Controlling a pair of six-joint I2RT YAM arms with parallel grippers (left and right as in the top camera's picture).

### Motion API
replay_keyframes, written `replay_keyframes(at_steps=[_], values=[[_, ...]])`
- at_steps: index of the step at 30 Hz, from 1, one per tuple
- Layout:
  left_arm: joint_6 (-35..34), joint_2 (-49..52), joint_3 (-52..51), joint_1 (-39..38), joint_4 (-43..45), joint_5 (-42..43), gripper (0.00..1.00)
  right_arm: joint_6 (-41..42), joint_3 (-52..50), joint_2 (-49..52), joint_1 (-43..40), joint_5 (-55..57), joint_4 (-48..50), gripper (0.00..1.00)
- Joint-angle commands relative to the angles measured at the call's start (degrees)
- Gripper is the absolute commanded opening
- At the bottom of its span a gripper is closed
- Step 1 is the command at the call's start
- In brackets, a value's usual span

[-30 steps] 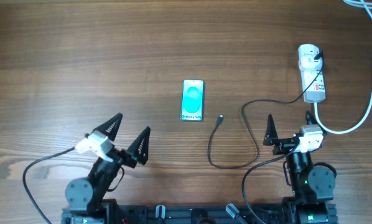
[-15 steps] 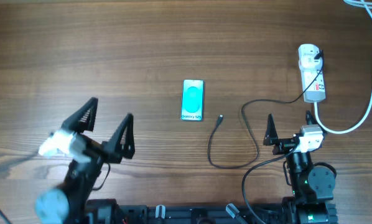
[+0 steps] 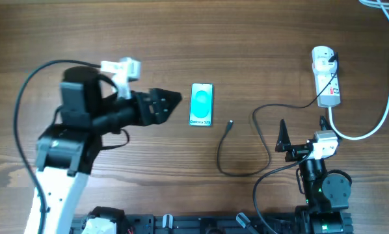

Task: Plug charger to phone and switch on socket
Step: 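Move the left gripper over the blue phone and lower onto it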

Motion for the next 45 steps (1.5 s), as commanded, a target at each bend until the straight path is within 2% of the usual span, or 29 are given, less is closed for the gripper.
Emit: replay_keyframes(at_steps=[1, 5, 8, 11, 13, 19, 23, 30, 38, 41, 45], values=[[-5.8, 4.1, 2.5, -9.2, -1.0, -12.7, 1.00, 0.1, -0.1, -0.5, 0.2, 0.8, 0.3, 1.00], [-6.5, 15.7, 16.3, -14.1, -18.0, -22.7, 1.00, 0.1, -0.1, -0.5, 0.2, 0.8, 0.3, 1.00], [-6.5, 29.2, 32.7, -16.5, -34.0, -28.4, 1.00, 0.1, -0.1, -0.5, 0.2, 0.8, 0.3, 1.00], [-6.6, 38.9, 42.1, -18.1, -42.5, -33.3, 1.00, 0.1, -0.1, -0.5, 0.2, 0.8, 0.3, 1.00], [-6.5, 43.6, 43.3, -19.7, -38.9, -32.8, 1.00, 0.1, -0.1, -0.5, 0.2, 0.8, 0.3, 1.00], [-4.9, 47.6, 43.3, -21.0, -28.8, -31.1, 1.00, 0.1, -0.1, -0.5, 0.2, 0.8, 0.3, 0.99], [-4.2, 53.9, 43.3, -21.2, -28.4, -35.0, 1.00, 0.1, -0.1, -0.5, 0.2, 0.8, 0.3, 1.00], [-0.4, 64.9, 43.3, -21.2, -25.2, -35.3, 1.00, 0.1, -0.1, -0.5, 0.2, 0.8, 0.3, 1.00], [-0.5, 68.7, 43.3, -21.3, -22.1, -32.3, 1.00, 0.1, -0.1, -0.5, 0.2, 0.8, 0.3, 1.00], [-0.5, 69.4, 42.7, -21.4, -21.1, -37.3, 1.00, 0.1, -0.1, -0.5, 0.2, 0.8, 0.3, 1.00], [-0.7, 69.5, 42.7, -21.5, -20.6, -37.9, 1.00, 0.1, -0.1, -0.5, 0.2, 0.8, 0.3, 1.00]])
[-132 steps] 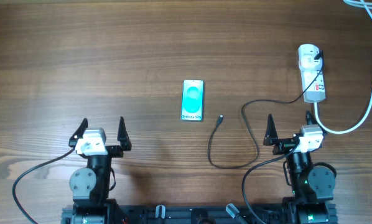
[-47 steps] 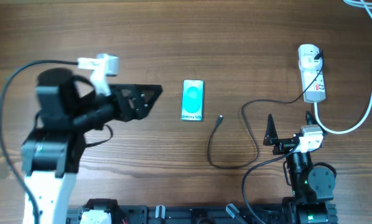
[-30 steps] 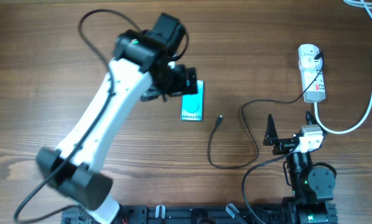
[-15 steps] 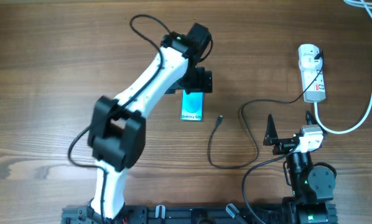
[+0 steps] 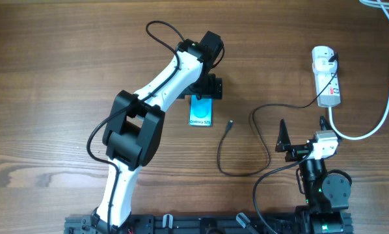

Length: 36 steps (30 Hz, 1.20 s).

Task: Plug charger to phone and switch on socket
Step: 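Move the left gripper over the blue phone and lower onto it, then close the left gripper on the phone's sides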

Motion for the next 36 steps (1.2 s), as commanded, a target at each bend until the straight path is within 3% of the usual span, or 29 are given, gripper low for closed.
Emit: replay_keyframes(at_steps=[1, 3, 14, 36], values=[[0.9, 0.7, 0.0, -0.6, 0.4, -1.4, 1.00, 0.1, -0.1, -0.5, 0.2, 0.8, 0.3, 1.00], [0.9, 0.7, 0.0, -1.6, 0.5, 0.8, 1.00, 0.1, -0.1, -0.5, 0.2, 0.8, 0.3, 1.00], [-2.1, 0.7, 0.0, -1.7, 0.7, -5.0, 1.00, 0.1, -0.1, -0.5, 0.2, 0.8, 0.3, 1.00], [-1.9, 1.1, -2.8, -1.7, 3.4, -0.3, 1.00, 0.1, -0.1, -0.5, 0.2, 0.8, 0.3, 1.00]])
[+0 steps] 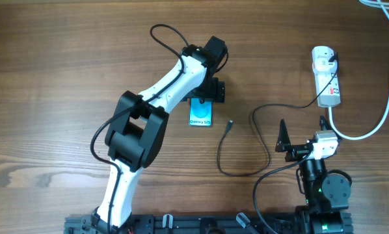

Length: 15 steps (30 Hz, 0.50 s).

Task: Plug charger to phone and switch on socket
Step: 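Close the left gripper on the phone's sides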

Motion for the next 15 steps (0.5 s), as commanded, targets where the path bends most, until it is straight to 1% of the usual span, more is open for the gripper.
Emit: replay_keyframes(at_steps=[1, 10, 15], values=[[-0.7, 1.3, -0.5, -0.2, 0.6, 0.7, 1.00, 0.1, -0.1, -0.5, 0.2, 0.8, 0.3, 1.00], [-0.7, 4.9, -0.5, -0.4, -0.5, 0.7, 1.00, 0.1, -0.1, -0.5, 0.2, 0.8, 0.3, 1.00], [-0.8, 5.0, -0.5, -0.7, -0.7, 0.7, 1.00, 0.2, -0.1, -0.5, 0.2, 0.8, 0.3, 1.00]])
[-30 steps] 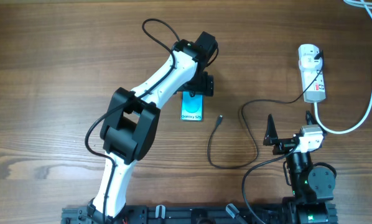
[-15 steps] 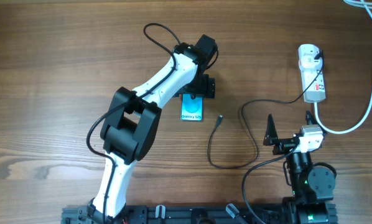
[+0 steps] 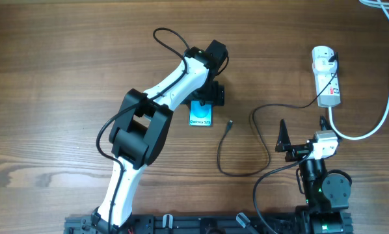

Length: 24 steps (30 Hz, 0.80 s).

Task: Plug charger to phone and switch on socket
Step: 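Close the left gripper on the phone's sides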

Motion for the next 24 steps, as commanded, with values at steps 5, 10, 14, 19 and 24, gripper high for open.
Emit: replay_keyframes(at_steps=[5, 10, 14, 19, 24], values=[[-0.7, 2.6, -0.6, -0.4, -0.9, 0.7, 1.00, 0.1, -0.1, -0.5, 0.2, 0.8, 0.3, 1.00], [-0.8, 2.6, -0.6, -0.9, -1.0, 0.8, 1.00, 0.1, -0.1, -0.5, 0.2, 0.8, 0.3, 1.00], [-0.8, 2.6, -0.6, -1.0, -1.1, 0.8, 1.00, 0.1, -0.1, -0.5, 0.2, 0.8, 0.3, 1.00], [-1.0, 2.6, -0.6, -1.0, -1.1, 0.8, 1.00, 0.1, -0.1, -0.5, 0.2, 0.8, 0.3, 1.00], [-1.0, 2.6, -0.6, -1.0, -1.1, 0.8, 1.00, 0.1, -0.1, -0.5, 0.2, 0.8, 0.3, 1.00]])
